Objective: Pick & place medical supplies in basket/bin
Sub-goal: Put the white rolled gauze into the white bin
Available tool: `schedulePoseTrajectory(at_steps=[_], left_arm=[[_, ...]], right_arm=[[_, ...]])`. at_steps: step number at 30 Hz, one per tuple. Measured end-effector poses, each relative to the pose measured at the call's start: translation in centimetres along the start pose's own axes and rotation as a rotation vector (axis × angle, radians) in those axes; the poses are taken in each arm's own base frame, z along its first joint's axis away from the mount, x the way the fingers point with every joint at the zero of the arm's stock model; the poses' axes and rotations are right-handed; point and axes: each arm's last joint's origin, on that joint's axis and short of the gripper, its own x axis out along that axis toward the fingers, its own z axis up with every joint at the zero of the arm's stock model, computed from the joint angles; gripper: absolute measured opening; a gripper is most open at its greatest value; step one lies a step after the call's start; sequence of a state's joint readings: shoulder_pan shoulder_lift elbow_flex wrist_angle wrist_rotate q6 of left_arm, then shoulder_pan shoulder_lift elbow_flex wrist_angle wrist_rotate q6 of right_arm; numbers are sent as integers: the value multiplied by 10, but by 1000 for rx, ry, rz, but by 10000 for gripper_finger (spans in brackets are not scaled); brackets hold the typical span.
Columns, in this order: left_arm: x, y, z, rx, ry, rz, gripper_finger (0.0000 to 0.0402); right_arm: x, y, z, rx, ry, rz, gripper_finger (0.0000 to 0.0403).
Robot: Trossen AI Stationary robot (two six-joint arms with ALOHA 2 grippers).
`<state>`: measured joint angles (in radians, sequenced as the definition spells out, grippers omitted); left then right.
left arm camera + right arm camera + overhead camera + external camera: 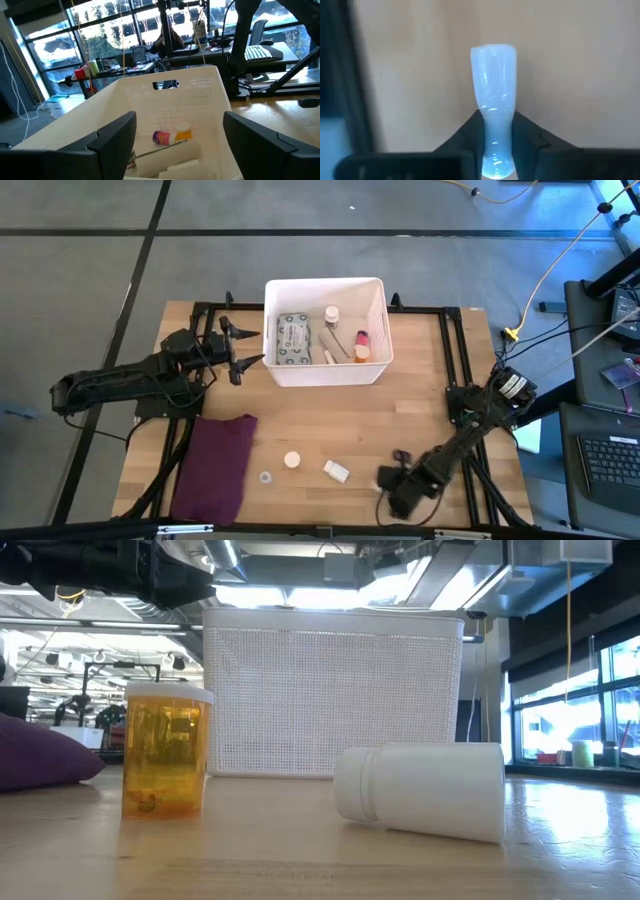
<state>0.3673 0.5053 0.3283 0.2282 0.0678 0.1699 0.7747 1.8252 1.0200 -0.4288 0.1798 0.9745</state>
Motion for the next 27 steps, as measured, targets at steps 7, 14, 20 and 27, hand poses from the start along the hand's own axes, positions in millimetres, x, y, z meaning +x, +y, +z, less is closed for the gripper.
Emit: schedulePoseTrajectory(at_steps=[7, 14, 20, 27], left_arm=[[0, 0, -3, 35, 8, -1, 290], [0, 0, -3, 35, 9, -3, 290], [0, 0, -2, 36, -7, 0, 290], [0, 0, 0, 36, -19, 1, 290]], right_arm=[[-17, -11, 63, -205, -291, -229, 55], [-87, -22, 137, -365, -424, -421, 55], [-165, -48, 197, -312, -603, -616, 57], [-205, -128, 255, -16, -671, -397, 57]])
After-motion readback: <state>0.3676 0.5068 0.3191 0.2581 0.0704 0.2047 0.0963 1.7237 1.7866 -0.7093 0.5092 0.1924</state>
